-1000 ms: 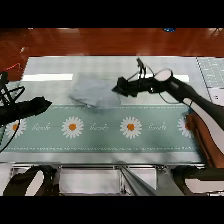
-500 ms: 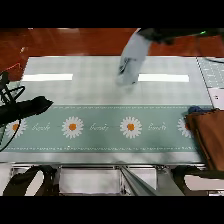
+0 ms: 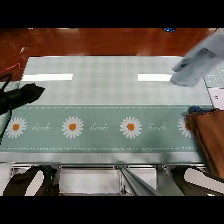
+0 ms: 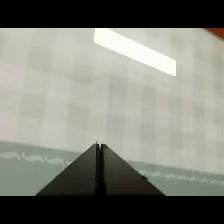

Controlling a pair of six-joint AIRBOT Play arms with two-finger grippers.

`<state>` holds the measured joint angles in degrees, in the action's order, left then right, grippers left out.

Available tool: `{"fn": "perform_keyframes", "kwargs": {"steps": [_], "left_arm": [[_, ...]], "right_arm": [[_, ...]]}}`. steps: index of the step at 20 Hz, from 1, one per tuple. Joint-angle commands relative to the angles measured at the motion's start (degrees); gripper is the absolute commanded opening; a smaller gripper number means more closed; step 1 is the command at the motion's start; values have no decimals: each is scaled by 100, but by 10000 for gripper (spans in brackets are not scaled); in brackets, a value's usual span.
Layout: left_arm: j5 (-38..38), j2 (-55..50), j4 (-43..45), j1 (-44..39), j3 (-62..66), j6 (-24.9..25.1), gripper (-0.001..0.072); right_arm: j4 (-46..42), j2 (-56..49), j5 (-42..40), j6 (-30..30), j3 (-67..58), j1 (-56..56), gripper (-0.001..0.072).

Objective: Fold the shirts.

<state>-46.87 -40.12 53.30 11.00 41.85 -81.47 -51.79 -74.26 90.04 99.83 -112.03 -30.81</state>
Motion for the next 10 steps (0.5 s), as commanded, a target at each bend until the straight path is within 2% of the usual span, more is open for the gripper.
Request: {"fn": "perform_keyframes", "kwargs": {"steps": [1, 2, 5, 10], "left_arm": [[452, -2, -4, 2, 229, -2, 19], [520, -11, -4, 4, 229, -2, 19], [750, -83, -4, 2, 227, -2, 19], [874, -247, 0, -9, 225, 87, 19]], "right_arm": [[-308, 267, 1366, -229, 2, -1152, 26], [-660, 317, 1648, -352, 11, -1357, 26], [-1521, 894, 1646, -417, 656, -2048, 26], [-2872, 2184, 1644, -901, 2940, -3611, 26]]}}
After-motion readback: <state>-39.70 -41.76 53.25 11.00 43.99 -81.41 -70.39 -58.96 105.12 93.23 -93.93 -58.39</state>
